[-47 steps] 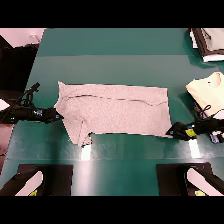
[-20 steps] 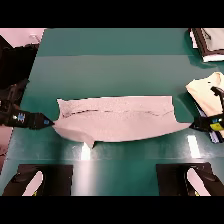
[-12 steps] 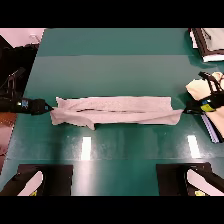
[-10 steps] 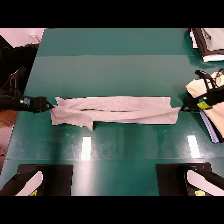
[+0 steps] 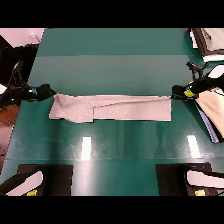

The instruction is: Fold the shirts.

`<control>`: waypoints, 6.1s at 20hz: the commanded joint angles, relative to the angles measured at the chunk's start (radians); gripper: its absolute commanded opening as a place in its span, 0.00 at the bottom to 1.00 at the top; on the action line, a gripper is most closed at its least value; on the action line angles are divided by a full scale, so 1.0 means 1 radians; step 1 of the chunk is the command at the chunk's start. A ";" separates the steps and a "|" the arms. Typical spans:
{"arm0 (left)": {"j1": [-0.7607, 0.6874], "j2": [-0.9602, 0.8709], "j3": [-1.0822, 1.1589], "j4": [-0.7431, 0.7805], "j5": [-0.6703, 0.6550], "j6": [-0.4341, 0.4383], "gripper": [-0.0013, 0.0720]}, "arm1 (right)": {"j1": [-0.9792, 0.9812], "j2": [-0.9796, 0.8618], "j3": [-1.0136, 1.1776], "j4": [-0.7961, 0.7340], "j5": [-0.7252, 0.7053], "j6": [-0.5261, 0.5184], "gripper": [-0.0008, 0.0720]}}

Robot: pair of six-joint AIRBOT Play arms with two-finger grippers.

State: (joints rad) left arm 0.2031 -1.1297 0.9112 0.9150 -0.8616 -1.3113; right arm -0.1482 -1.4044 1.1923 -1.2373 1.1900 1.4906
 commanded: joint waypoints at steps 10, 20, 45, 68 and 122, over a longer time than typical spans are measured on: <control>0.000 -0.024 0.041 -0.085 -0.231 0.065 0.06 | -0.290 -0.034 -0.136 0.325 0.169 -0.293 0.75; 0.000 -0.024 0.041 -0.086 -0.245 0.061 0.04 | -0.250 -0.164 -0.272 0.531 0.112 -0.457 0.61; -0.702 -0.713 0.585 -0.080 -0.054 -0.047 0.04 | 0.245 0.097 0.297 0.537 0.213 -0.212 0.02; -0.043 -0.068 0.588 0.364 -0.388 -0.019 0.04 | 0.841 -0.541 0.827 0.540 -0.045 -0.274 0.03; -0.284 -0.040 0.478 0.169 -0.325 -0.002 0.04 | 0.182 -0.129 0.346 0.342 -0.007 -0.163 0.03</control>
State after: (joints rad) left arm 0.0132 -1.1702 1.3888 1.0889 -1.2339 -1.3075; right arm 0.1726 -1.6241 1.5379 -0.7475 1.1255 1.2892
